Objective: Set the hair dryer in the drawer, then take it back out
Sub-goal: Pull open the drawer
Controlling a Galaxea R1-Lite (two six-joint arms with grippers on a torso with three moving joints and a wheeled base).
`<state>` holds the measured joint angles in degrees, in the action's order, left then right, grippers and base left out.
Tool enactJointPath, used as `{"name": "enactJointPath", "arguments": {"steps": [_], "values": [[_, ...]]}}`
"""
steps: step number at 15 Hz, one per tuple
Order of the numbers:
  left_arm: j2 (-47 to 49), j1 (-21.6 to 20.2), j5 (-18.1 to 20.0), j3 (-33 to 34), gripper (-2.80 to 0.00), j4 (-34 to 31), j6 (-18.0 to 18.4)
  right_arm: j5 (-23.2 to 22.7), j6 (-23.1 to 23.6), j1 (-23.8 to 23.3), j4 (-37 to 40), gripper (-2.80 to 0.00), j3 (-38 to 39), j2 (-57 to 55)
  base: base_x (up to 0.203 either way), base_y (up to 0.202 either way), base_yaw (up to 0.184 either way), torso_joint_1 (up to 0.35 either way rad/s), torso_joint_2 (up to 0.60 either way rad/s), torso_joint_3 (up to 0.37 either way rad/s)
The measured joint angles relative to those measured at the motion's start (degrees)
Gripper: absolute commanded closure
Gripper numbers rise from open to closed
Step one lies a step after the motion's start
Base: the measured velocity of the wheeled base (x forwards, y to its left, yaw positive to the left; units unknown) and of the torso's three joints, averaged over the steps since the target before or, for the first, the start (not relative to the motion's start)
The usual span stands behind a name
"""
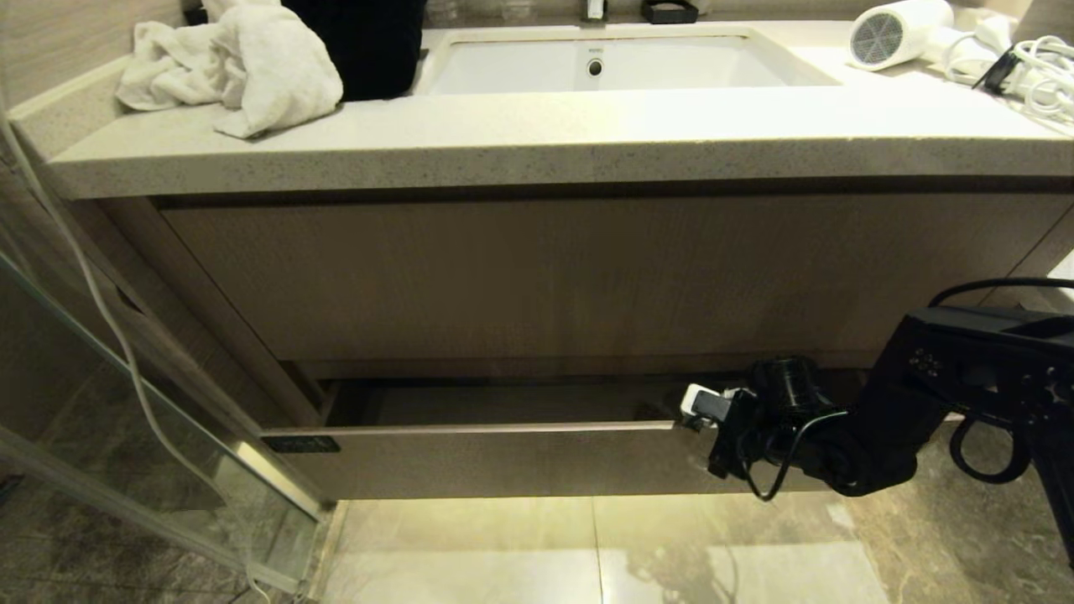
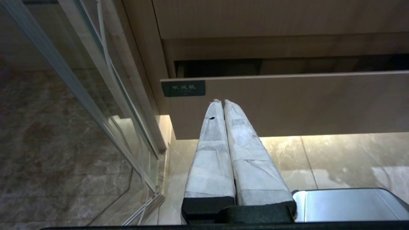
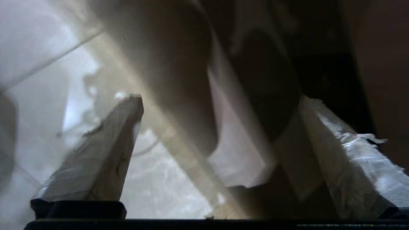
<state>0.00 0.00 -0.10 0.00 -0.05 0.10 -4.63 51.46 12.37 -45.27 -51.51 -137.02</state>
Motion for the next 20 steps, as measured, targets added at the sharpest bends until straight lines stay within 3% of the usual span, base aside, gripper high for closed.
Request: {"name": "enactJointPath", "arguments": {"steps": [3,7,13,16,20], "values": [[0.0,0.0,0.0,0.0,0.0,0.0,0.0,-0.2,-0.4,-0.1,0.4,-2.8,0.3,1.0,0.0,0.0,0.0,0.0,0.0,0.0],[0.0,0.0,0.0,0.0,0.0,0.0,0.0,-0.5,-1.0,-0.6,8.9,-2.8,3.1,5.1,0.0,0.0,0.0,0.0,0.0,0.0],[0.0,0.0,0.0,0.0,0.0,0.0,0.0,-0.4,-7.6,-2.0,12.9,-2.8,2.4,10.0,0.0,0.0,0.0,0.0,0.0,0.0],[0.0,0.0,0.0,0.0,0.0,0.0,0.0,-2.0,-12.7,-5.4,21.2,-2.8,1.2,15.6,0.0,0.0,0.0,0.0,0.0,0.0],[0.0,0.0,0.0,0.0,0.0,0.0,0.0,-4.3,-14.9,-10.5,42.2,-2.8,2.3,25.3,0.0,0.0,0.0,0.0,0.0,0.0]]}}
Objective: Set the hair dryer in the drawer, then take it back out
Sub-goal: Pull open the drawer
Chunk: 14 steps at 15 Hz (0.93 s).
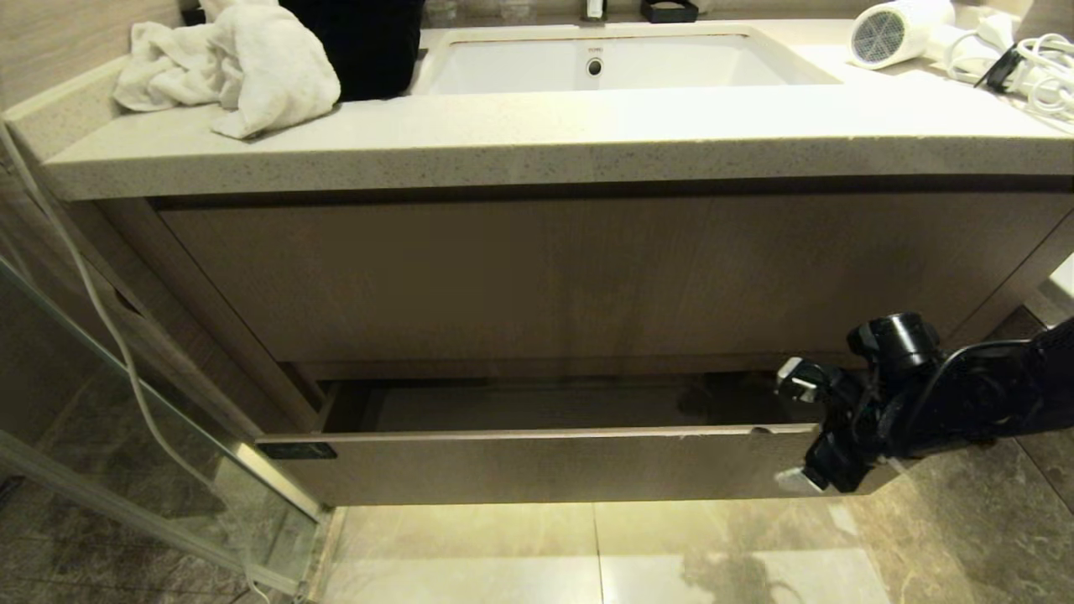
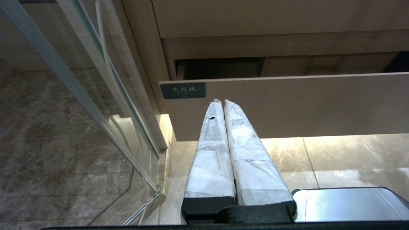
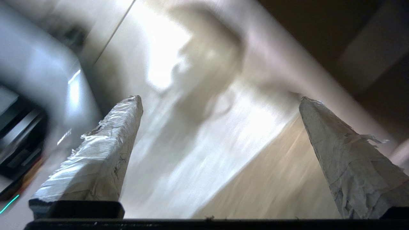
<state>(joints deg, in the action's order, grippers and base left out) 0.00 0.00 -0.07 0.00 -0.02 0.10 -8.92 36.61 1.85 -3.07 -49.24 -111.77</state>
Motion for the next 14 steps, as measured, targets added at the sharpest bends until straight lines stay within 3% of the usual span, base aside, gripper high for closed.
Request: {"name": "enactJointPath", "arguments": {"steps": [2,4,5,6,11,14], "values": [[0.0,0.0,0.0,0.0,0.0,0.0,0.0,-3.6,-1.9,-2.2,7.4,-2.8,0.7,3.4,0.0,0.0,0.0,0.0,0.0,0.0],[0.0,0.0,0.0,0.0,0.0,0.0,0.0,-4.7,-2.6,-3.4,8.4,-2.8,0.5,5.2,0.0,0.0,0.0,0.0,0.0,0.0],[0.0,0.0,0.0,0.0,0.0,0.0,0.0,-4.9,-2.6,-4.2,8.4,-1.2,0.2,5.8,0.0,0.0,0.0,0.0,0.0,0.0],[0.0,0.0,0.0,0.0,0.0,0.0,0.0,-4.9,-2.7,-4.7,8.4,0.0,-0.1,6.3,0.0,0.0,0.0,0.0,0.0,0.0],[0.0,0.0,0.0,0.0,0.0,0.0,0.0,-4.8,-4.4,-6.1,8.7,0.0,-1.9,7.6,0.0,0.0,0.0,0.0,0.0,0.0],[0.0,0.0,0.0,0.0,0.0,0.0,0.0,-4.8,-8.6,-6.1,11.6,0.0,-4.3,7.3,0.0,0.0,0.0,0.0,0.0,0.0]]}}
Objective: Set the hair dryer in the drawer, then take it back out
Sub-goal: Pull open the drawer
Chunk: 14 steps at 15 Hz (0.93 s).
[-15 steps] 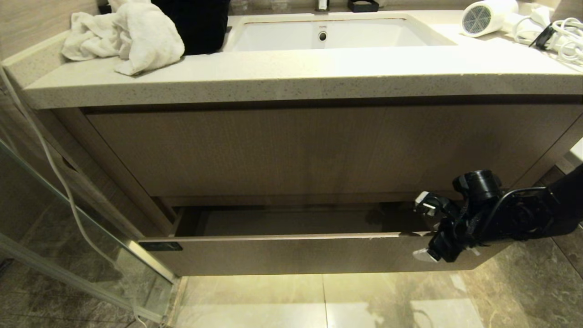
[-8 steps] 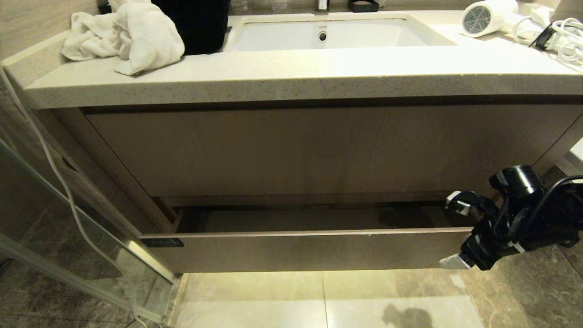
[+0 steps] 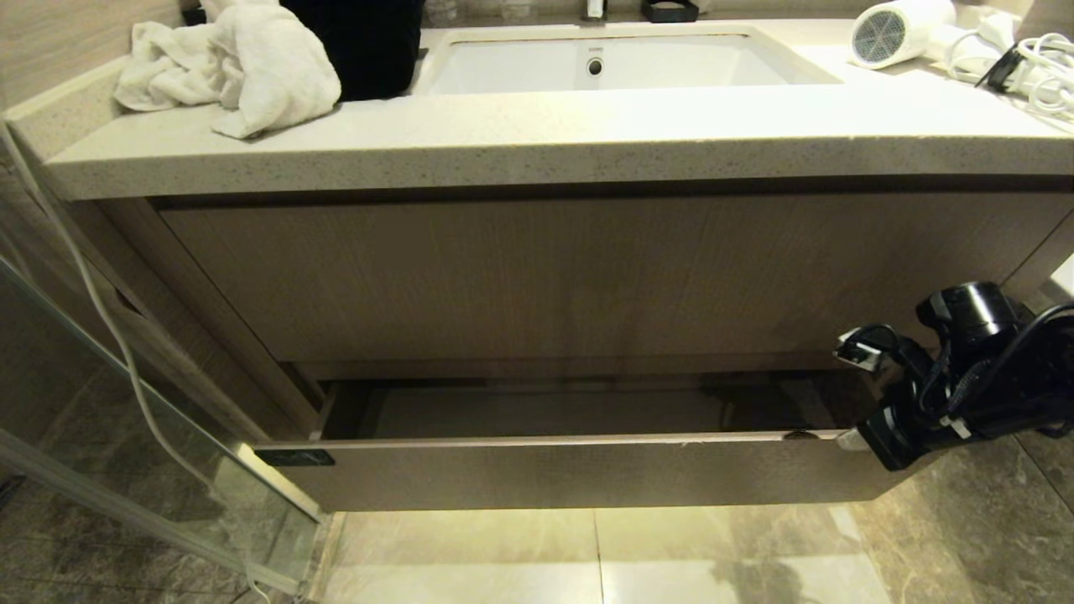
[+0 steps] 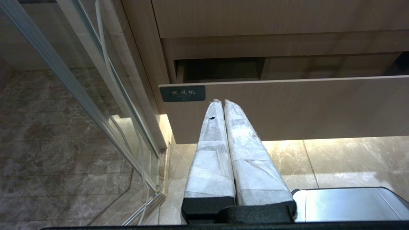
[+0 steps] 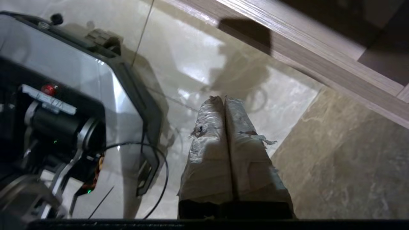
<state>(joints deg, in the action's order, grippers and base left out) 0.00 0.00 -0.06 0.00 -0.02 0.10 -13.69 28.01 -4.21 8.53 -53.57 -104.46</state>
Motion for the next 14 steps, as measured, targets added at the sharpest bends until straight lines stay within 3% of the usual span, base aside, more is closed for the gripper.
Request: {"name": "enactJointPath", "arguments": {"steps": [3,7,10,14], "values": [[0.0,0.0,0.0,0.0,0.0,0.0,0.0,0.2,-5.0,-1.5,5.0,0.0,-3.5,1.4,0.0,0.0,0.0,0.0,0.0,0.0],[0.0,0.0,0.0,0.0,0.0,0.0,0.0,0.5,-14.5,-3.7,3.7,0.0,-3.3,8.6,0.0,0.0,0.0,0.0,0.0,0.0],[0.0,0.0,0.0,0.0,0.0,0.0,0.0,0.5,-20.6,-4.3,2.7,0.0,1.6,19.5,0.0,0.0,0.0,0.0,0.0,0.0],[0.0,0.0,0.0,0.0,0.0,0.0,0.0,2.0,-22.6,-4.4,1.2,0.0,13.2,39.9,0.0,0.0,0.0,0.0,0.0,0.0]]}}
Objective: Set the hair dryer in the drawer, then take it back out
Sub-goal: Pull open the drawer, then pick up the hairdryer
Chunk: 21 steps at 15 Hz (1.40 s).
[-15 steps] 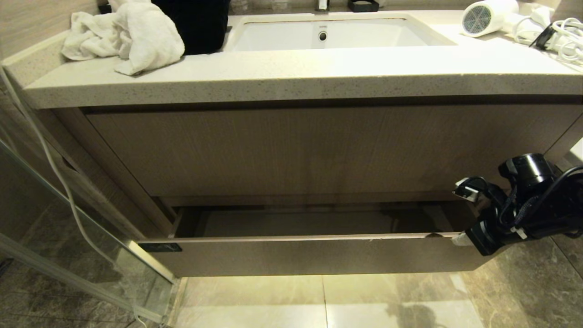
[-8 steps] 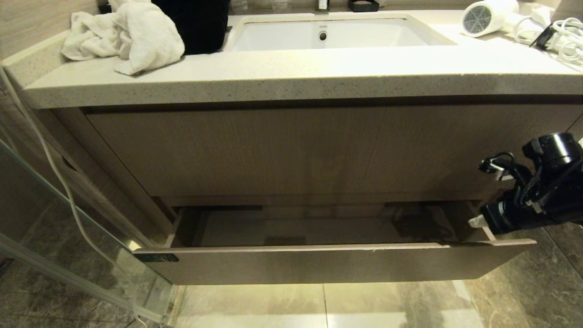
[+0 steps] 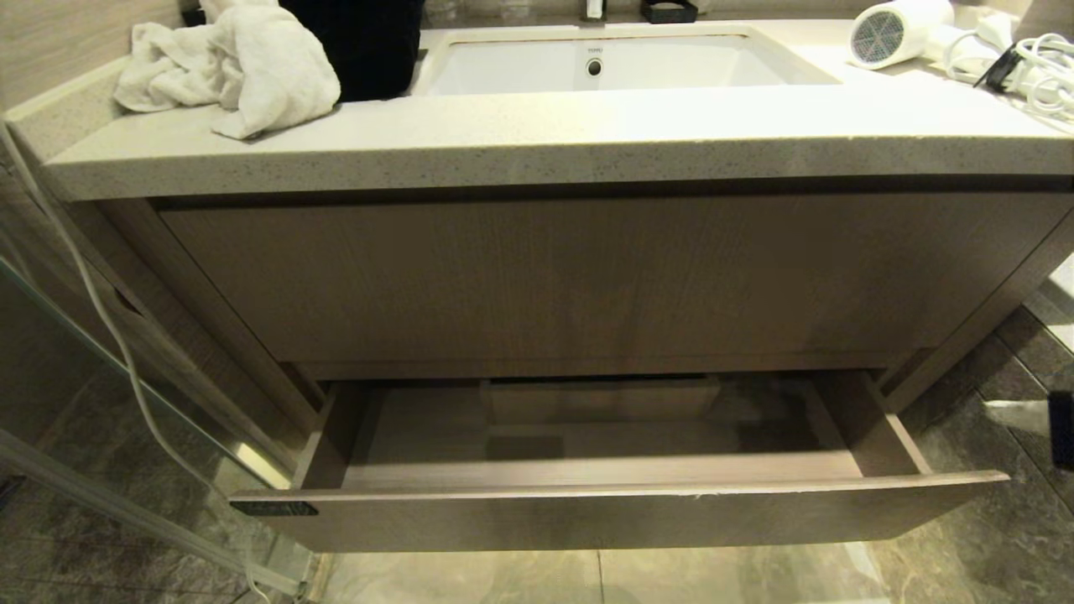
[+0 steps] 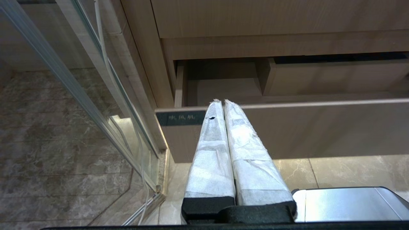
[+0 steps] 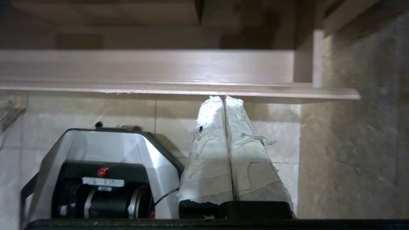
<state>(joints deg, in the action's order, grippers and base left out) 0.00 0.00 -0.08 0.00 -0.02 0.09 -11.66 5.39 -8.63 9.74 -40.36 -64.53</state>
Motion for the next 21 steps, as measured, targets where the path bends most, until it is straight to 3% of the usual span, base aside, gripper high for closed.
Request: {"name": "enactJointPath", "arguments": {"steps": [5,9,13,15,21], "values": [[0.0,0.0,0.0,0.0,0.0,0.0,0.0,10.1,-0.8,5.0,-12.5,0.0,25.0,26.1,0.0,0.0,0.0,0.0,0.0,0.0],[0.0,0.0,0.0,0.0,0.0,0.0,0.0,15.6,-1.2,10.4,-17.2,0.0,34.7,39.1,0.0,0.0,0.0,0.0,0.0,0.0],[0.0,0.0,0.0,0.0,0.0,0.0,0.0,15.7,-1.7,12.2,-19.1,0.0,39.9,46.4,0.0,0.0,0.0,0.0,0.0,0.0],[0.0,0.0,0.0,0.0,0.0,0.0,0.0,13.7,-1.8,12.4,-17.6,0.0,40.2,47.6,0.0,0.0,0.0,0.0,0.0,0.0],[0.0,0.0,0.0,0.0,0.0,0.0,0.0,11.4,-2.8,8.1,-13.3,0.0,40.4,54.2,0.0,0.0,0.0,0.0,0.0,0.0]]}}
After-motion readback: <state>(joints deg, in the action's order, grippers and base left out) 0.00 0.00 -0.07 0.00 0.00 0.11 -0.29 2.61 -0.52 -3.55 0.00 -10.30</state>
